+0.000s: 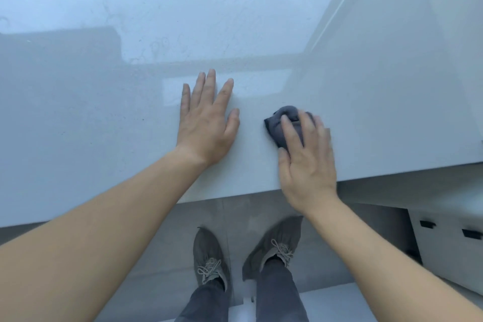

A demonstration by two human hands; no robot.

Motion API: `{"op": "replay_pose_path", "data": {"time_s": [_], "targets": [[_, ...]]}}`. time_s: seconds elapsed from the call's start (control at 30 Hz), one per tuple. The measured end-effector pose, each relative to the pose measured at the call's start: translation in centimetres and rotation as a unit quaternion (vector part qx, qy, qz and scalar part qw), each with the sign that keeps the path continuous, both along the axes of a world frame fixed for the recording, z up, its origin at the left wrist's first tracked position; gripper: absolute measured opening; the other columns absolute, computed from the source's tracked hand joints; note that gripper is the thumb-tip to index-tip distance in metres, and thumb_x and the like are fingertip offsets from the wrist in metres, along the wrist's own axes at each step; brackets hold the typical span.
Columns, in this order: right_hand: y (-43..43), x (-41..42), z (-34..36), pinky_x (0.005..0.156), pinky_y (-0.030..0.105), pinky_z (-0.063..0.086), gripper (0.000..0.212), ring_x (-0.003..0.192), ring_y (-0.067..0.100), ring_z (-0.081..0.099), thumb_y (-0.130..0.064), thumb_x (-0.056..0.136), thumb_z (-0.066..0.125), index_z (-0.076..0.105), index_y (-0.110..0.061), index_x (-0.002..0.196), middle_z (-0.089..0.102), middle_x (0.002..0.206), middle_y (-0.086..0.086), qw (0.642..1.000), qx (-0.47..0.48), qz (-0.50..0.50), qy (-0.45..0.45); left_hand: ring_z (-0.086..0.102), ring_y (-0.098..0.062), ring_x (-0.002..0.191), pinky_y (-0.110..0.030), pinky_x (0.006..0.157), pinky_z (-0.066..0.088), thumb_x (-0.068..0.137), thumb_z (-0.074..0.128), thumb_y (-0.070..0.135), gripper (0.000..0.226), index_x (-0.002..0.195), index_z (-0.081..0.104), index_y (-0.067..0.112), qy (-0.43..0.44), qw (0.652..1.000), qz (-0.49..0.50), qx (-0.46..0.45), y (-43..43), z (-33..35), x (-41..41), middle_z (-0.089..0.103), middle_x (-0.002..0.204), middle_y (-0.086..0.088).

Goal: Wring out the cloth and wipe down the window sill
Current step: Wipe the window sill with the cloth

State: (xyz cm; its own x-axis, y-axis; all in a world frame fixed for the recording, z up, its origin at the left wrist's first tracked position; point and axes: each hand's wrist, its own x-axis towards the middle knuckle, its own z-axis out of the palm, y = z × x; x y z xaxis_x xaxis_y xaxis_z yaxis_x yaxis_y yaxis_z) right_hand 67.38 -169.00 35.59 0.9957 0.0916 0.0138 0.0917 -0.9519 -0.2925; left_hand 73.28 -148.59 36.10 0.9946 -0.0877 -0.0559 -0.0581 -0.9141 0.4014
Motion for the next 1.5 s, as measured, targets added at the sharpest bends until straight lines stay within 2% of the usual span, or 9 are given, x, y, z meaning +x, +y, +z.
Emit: {"op": "replay_pose_path", "data": {"time_s": [0.2, 0.4, 0.53, 0.6, 0.7, 0.83, 1.07, 1.27, 1.5], "targets": [[-3.3, -0.6, -0.5, 0.121, 0.058, 0.017, 0.057, 0.148, 0.038, 0.024, -0.027, 0.093, 0.049, 0.038, -0.024, 0.149, 0.030, 0.160, 0.008, 0.982, -0.021, 0.189, 0.013, -0.011, -0.023, 0.152, -0.050, 0.120, -0.012, 0.099, 0.022, 0.049, 0.061, 0.156, 0.017, 0.030, 0.032, 0.997, 0.003, 0.069, -2.6, -1.2, 1.7, -0.002, 0.167, -0.005], [-6.1, 3.9, 0.0, 0.120, 0.058, 0.016, 0.058, 0.149, 0.039, 0.015, -0.026, 0.098, 0.043, 0.029, -0.018, 0.154, 0.021, 0.161, 0.012, 1.000, -0.012, -0.015, 0.013, -0.007, -0.023, 0.153, -0.050, 0.121, -0.011, 0.093, 0.026, 0.052, 0.064, 0.153, 0.022, 0.031, 0.034, 0.995, 0.015, 0.092, -2.9, -1.1, 1.7, 0.005, 0.166, -0.005], [-5.2, 0.6, -0.6, 0.122, 0.056, 0.015, 0.057, 0.149, 0.038, 0.019, -0.033, 0.097, 0.042, 0.031, -0.026, 0.152, 0.023, 0.162, 0.007, 0.980, -0.012, 0.196, 0.017, 0.019, -0.032, 0.144, -0.055, 0.120, -0.007, 0.093, 0.042, 0.041, 0.039, 0.127, 0.048, 0.022, -0.006, 0.996, 0.065, 0.053, -4.1, -0.6, 3.5, 0.035, 0.144, -0.012], [-6.8, 2.2, -0.5, 0.122, 0.056, 0.017, 0.057, 0.149, 0.038, 0.023, -0.033, 0.095, 0.042, 0.035, -0.027, 0.151, 0.027, 0.161, 0.007, 0.967, -0.023, 0.254, 0.020, 0.019, -0.031, 0.145, -0.054, 0.120, -0.008, 0.096, 0.042, 0.039, 0.035, 0.126, 0.049, 0.022, -0.017, 0.996, 0.085, 0.036, -4.3, -0.5, 4.6, 0.035, 0.143, -0.012], [-9.2, 7.5, -0.2, 0.123, 0.054, 0.012, 0.058, 0.149, 0.038, 0.020, -0.031, 0.096, 0.041, 0.035, -0.024, 0.152, 0.026, 0.161, 0.008, 0.985, -0.031, 0.166, 0.025, -0.004, -0.024, 0.153, -0.048, 0.120, -0.014, 0.099, 0.029, 0.047, 0.054, 0.150, 0.030, 0.028, 0.013, 0.995, 0.088, 0.054, -4.4, -1.1, 5.2, 0.010, 0.164, -0.010], [-7.8, 13.7, -0.2, 0.124, 0.052, 0.004, 0.060, 0.151, 0.034, 0.005, -0.031, 0.099, 0.037, 0.020, -0.026, 0.156, 0.009, 0.165, 0.005, 0.999, -0.004, -0.015, 0.038, -0.012, -0.019, 0.152, -0.048, 0.121, -0.014, 0.098, 0.016, 0.052, 0.064, 0.157, 0.014, 0.028, 0.023, 0.992, 0.092, 0.086, -4.5, -1.5, 5.2, -0.002, 0.167, -0.004], [-5.5, 13.2, -0.4, 0.123, 0.054, 0.009, 0.059, 0.149, 0.038, 0.019, -0.030, 0.095, 0.043, 0.033, -0.027, 0.153, 0.023, 0.163, 0.007, 0.968, -0.021, 0.248, 0.026, -0.009, -0.017, 0.153, -0.048, 0.122, -0.009, 0.098, 0.022, 0.048, 0.062, 0.156, 0.019, 0.028, 0.019, 0.991, 0.097, 0.085, -4.6, -1.3, 5.2, 0.001, 0.167, -0.003], [-5.7, 20.9, -0.2, 0.123, 0.052, 0.005, 0.060, 0.151, 0.034, 0.009, -0.033, 0.099, 0.039, 0.021, -0.029, 0.156, 0.010, 0.165, 0.005, 1.000, -0.009, 0.006, 0.029, -0.008, -0.018, 0.153, -0.049, 0.122, -0.007, 0.096, 0.022, 0.048, 0.064, 0.156, 0.020, 0.028, 0.022, 0.990, 0.102, 0.090, -4.7, -1.3, 5.3, 0.003, 0.167, -0.004], [-3.9, 17.0, -0.7, 0.124, 0.052, 0.008, 0.058, 0.149, 0.036, 0.020, -0.031, 0.096, 0.045, 0.033, -0.029, 0.153, 0.024, 0.163, 0.006, 0.961, -0.006, 0.275, 0.017, -0.005, -0.018, 0.153, -0.050, 0.122, -0.003, 0.097, 0.024, 0.047, 0.063, 0.156, 0.023, 0.027, 0.027, 0.990, 0.101, 0.092, -4.9, -0.8, 5.4, 0.005, 0.167, -0.004]]}}
